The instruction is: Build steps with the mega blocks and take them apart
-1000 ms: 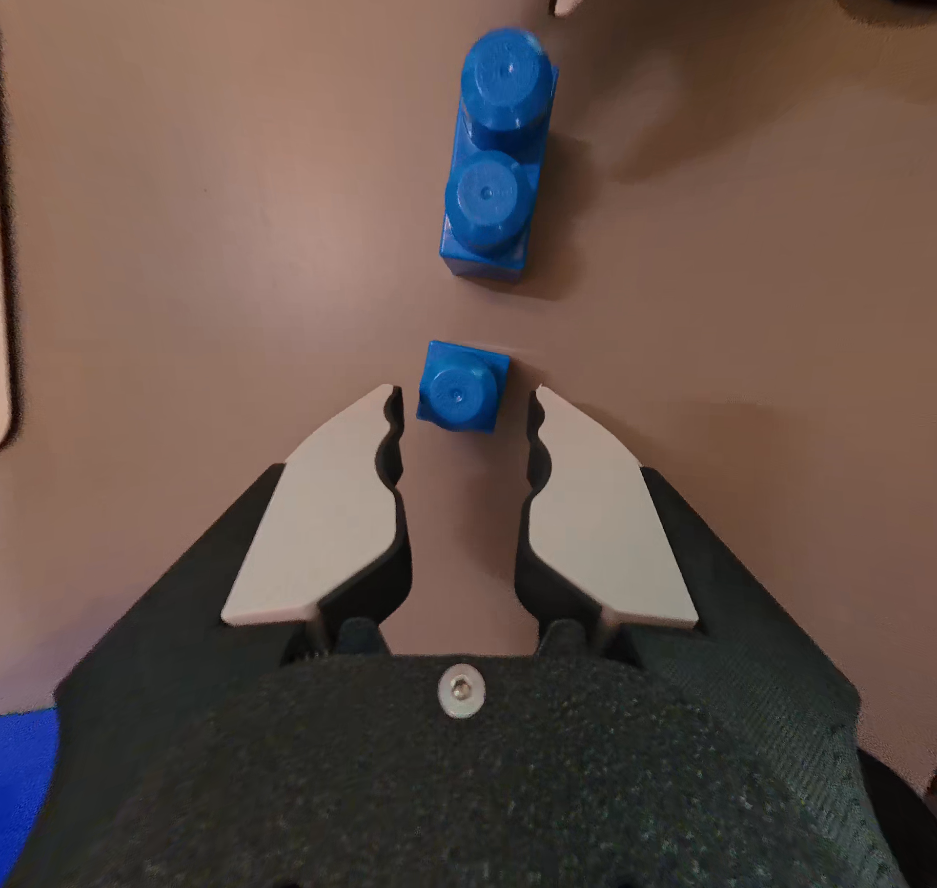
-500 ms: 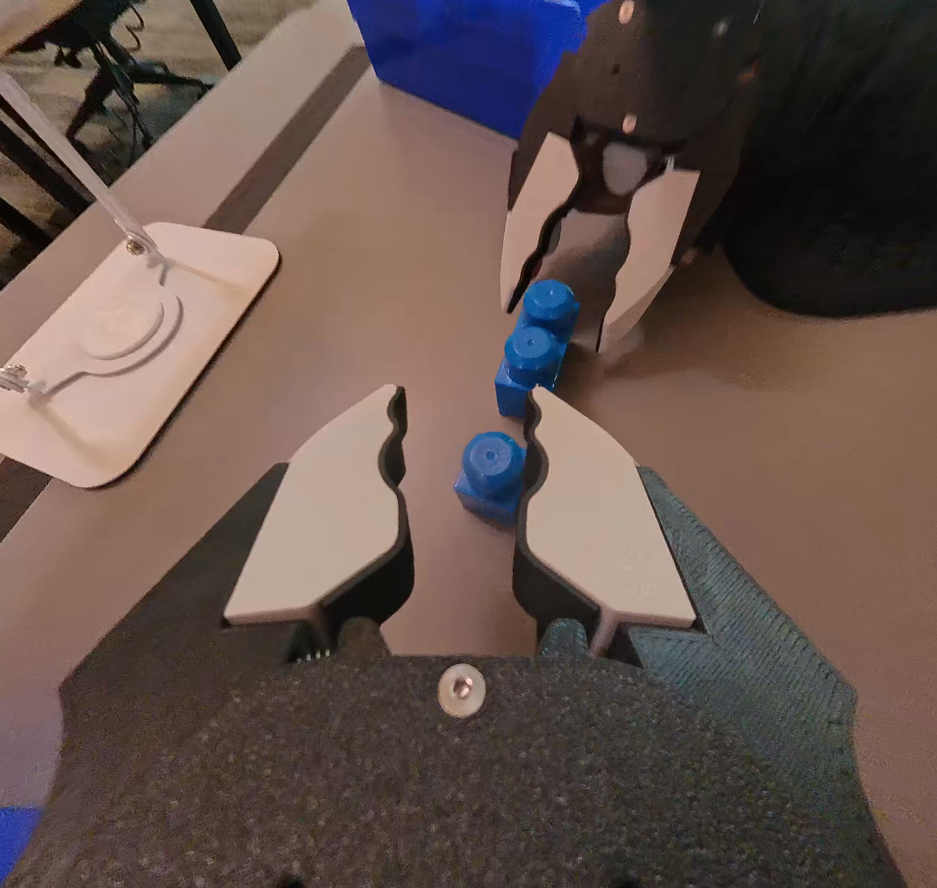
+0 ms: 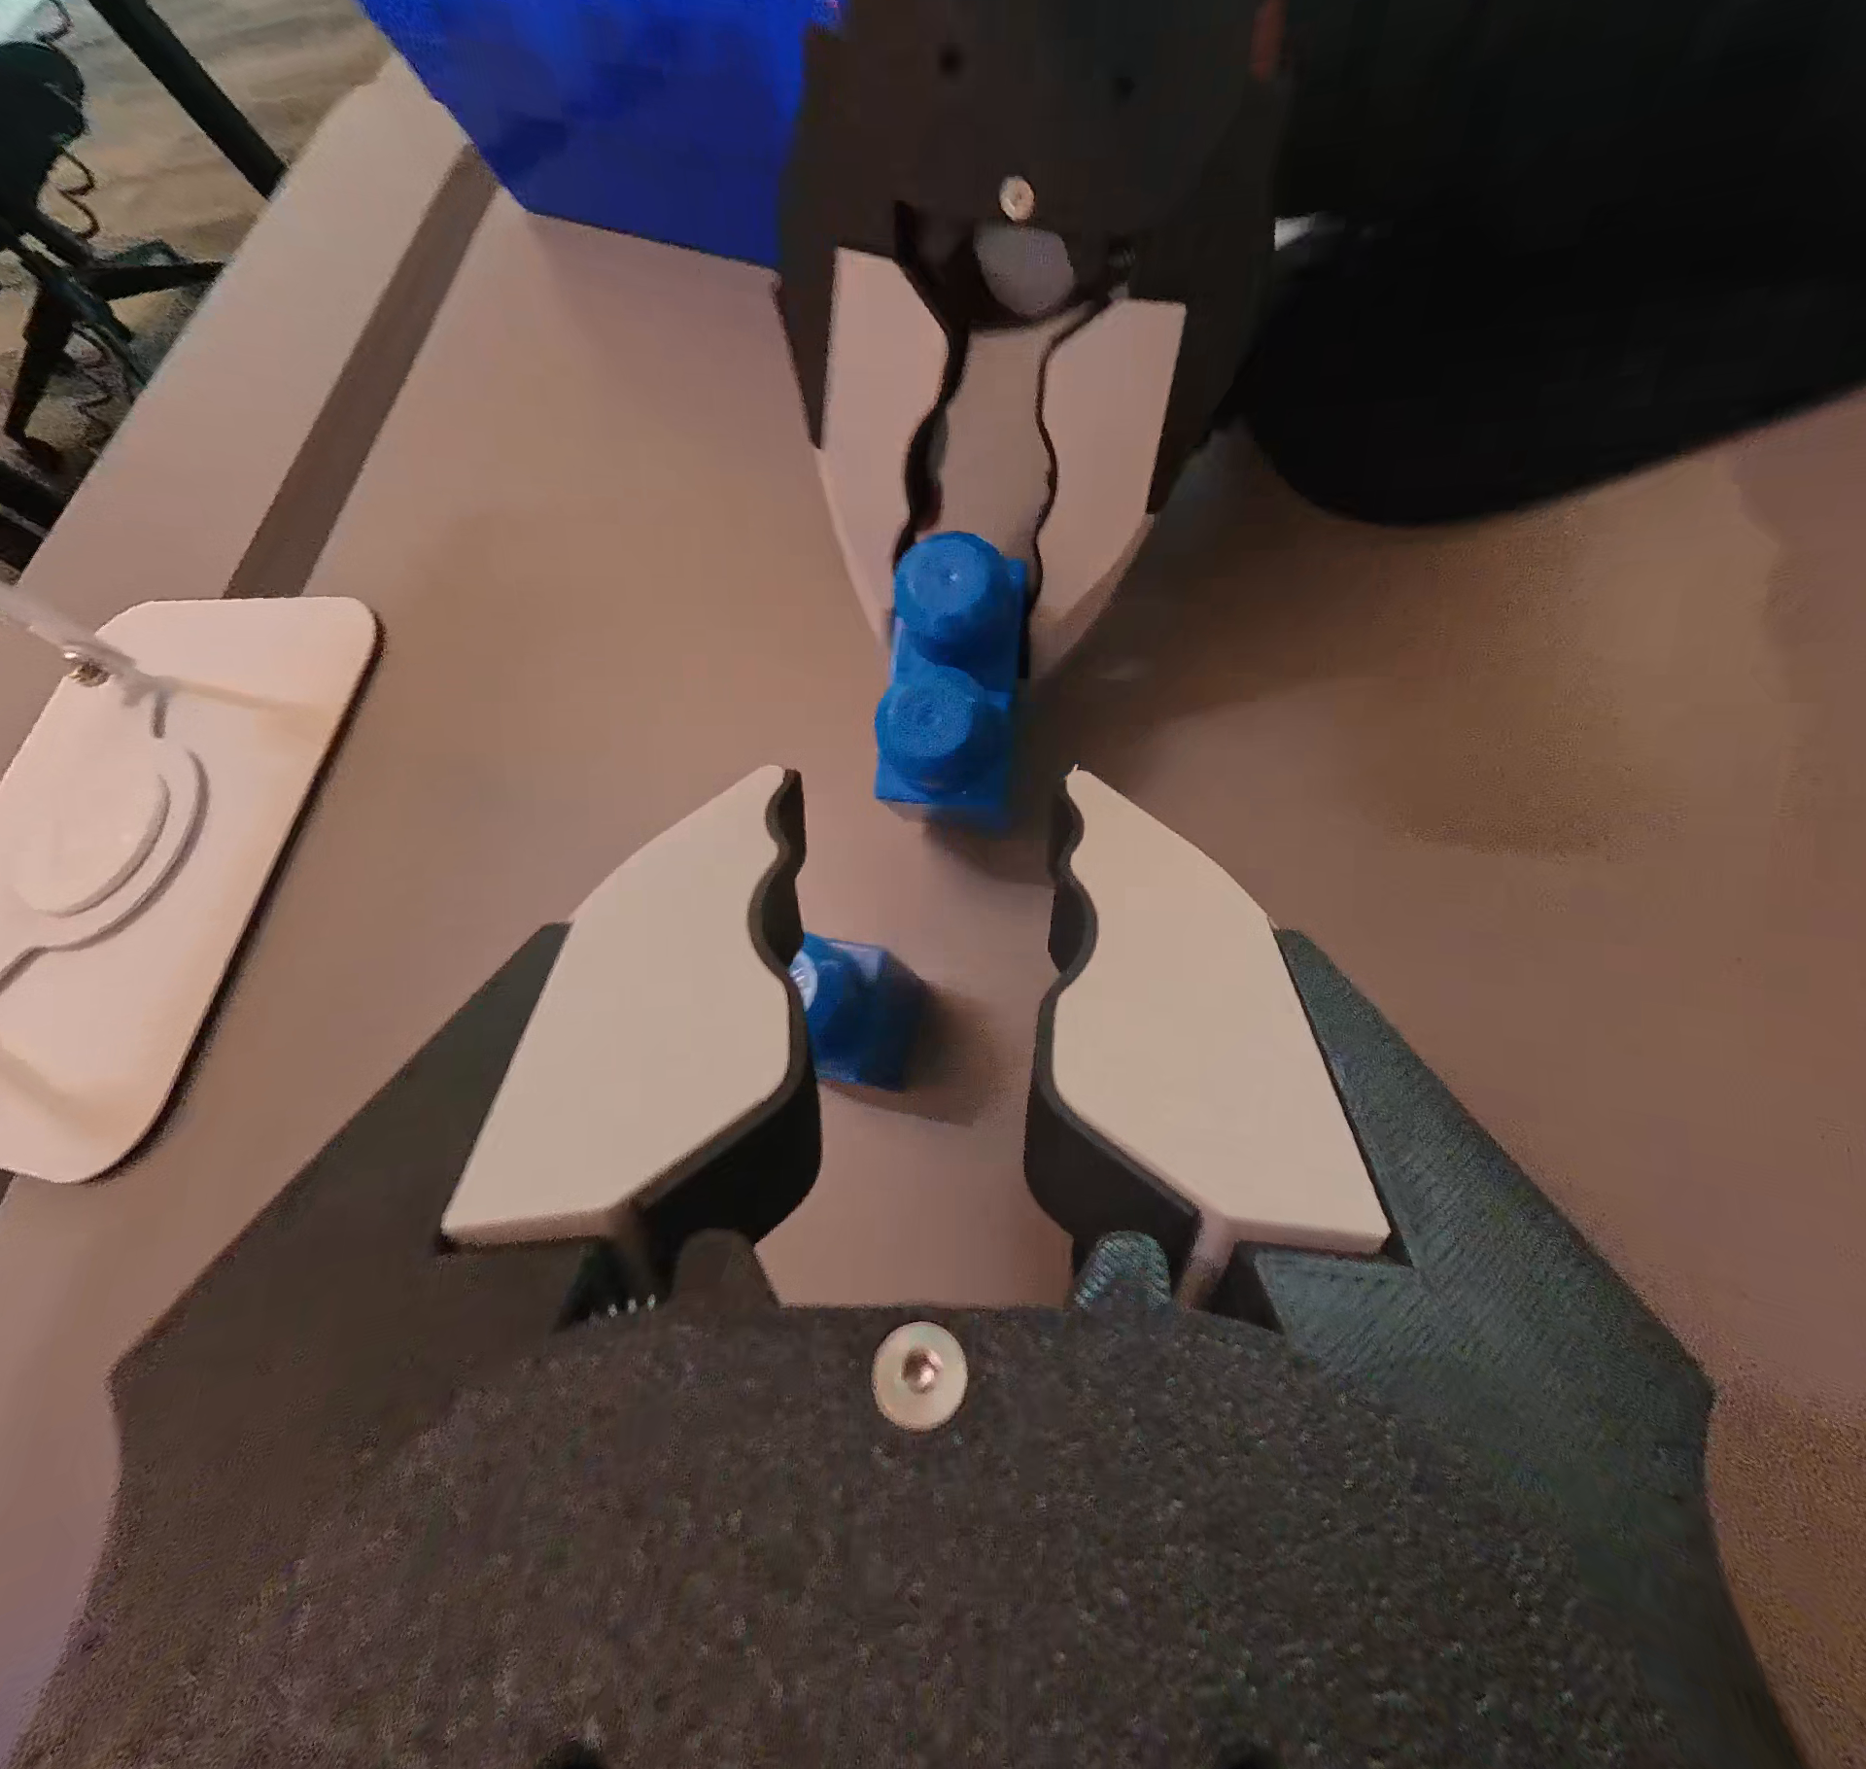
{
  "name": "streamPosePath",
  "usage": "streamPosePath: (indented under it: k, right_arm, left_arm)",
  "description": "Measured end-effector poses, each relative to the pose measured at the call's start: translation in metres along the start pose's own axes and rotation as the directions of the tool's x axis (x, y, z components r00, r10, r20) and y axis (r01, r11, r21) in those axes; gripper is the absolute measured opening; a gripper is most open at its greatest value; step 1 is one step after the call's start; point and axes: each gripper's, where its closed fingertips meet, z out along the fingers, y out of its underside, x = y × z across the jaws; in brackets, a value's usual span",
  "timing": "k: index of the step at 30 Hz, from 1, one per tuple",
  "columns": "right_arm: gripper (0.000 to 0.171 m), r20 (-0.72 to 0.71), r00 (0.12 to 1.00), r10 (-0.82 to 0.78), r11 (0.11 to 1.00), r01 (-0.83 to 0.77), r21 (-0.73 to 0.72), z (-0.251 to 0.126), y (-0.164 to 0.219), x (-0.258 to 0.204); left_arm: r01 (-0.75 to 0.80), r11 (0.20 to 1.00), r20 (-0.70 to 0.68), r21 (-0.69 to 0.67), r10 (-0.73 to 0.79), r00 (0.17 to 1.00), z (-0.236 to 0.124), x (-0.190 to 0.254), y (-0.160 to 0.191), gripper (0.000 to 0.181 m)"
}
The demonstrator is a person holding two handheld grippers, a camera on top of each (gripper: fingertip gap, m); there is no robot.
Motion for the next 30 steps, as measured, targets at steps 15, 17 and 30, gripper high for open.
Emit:
streamPosePath:
  k: [15,17,30]
  right_arm:
    - [0.037,-0.042,0.992,-0.123,0.982,0.128,0.138,-0.038,-0.051,-0.024]
    - [0.037,-0.026,0.996,-0.09,0.951,0.094,0.293,-0.053,-0.065,-0.021]
    - [0.047,0.18,0.982,0.059,0.388,-0.189,0.902,-0.132,-0.142,-0.012]
  left_arm:
    - [-0.12,0.988,0.024,-0.092,0.123,0.992,0.02,0.025,-0.002,0.039]
    - [-0.047,0.998,-0.008,0.031,0.048,0.999,0.013,0.023,-0.015,0.037]
    - [0.235,0.747,-0.175,0.622,-0.16,0.971,-0.05,0.011,-0.093,0.037]
